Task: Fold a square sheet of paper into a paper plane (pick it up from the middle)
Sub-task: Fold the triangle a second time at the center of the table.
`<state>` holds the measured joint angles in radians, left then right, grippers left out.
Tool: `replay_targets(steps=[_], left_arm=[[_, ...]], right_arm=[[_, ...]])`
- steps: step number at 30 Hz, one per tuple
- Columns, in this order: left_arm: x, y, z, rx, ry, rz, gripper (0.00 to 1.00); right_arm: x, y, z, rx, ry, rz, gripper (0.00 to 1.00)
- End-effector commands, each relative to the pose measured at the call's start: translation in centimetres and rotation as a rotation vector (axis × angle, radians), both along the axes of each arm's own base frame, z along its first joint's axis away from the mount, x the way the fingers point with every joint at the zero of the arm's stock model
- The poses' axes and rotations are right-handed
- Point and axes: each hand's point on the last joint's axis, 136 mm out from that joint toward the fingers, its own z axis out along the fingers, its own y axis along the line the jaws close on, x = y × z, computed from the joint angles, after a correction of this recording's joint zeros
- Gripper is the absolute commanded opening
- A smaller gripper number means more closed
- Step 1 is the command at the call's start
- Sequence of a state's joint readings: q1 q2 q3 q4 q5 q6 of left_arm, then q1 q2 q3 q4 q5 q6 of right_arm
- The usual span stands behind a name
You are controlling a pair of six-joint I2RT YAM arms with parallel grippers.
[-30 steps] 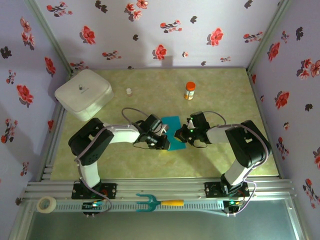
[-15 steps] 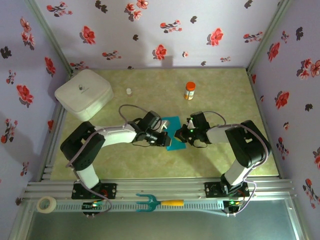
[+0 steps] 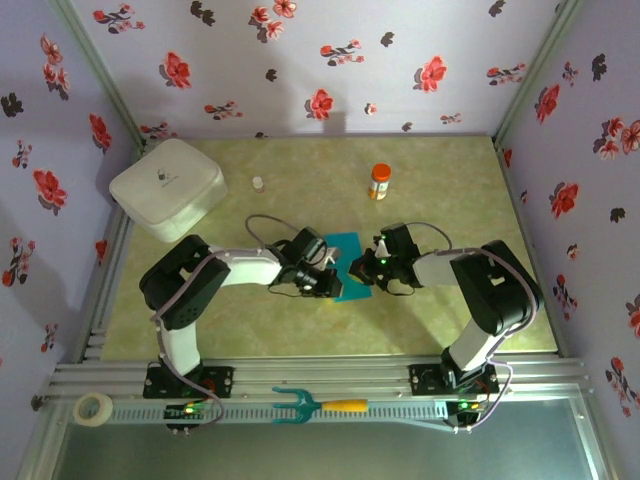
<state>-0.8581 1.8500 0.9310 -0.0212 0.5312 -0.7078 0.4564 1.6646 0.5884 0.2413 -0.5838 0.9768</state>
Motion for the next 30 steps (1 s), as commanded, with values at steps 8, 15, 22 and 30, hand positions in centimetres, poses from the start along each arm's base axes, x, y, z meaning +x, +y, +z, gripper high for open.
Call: replay_targets(steps=[8, 15, 22, 30], left_arm=[[-3.3, 2.6, -1.7, 0.089, 0.062, -0.028, 0.09], [-1.3, 0.9, 3.2, -0.046, -0.052, 0.011, 0.08], [3.2, -0.3, 5.5, -0.163, -0.091, 0.13, 0.06], [3.9, -1.6, 2.4, -0.109, -0.019, 0.113, 0.06]], right_arm=[[-1.5, -1.5, -2.8, -0.093, 0.089, -0.009, 0.02], [-1.5, -1.5, -2.6, -0.092, 0.086, -0.009, 0.02], [-1.4, -1.5, -2.5, -0.093, 0.082, -0.014, 0.02], [-1.5, -1.4, -2.7, -0.083, 0.085, -0.018, 0.02]])
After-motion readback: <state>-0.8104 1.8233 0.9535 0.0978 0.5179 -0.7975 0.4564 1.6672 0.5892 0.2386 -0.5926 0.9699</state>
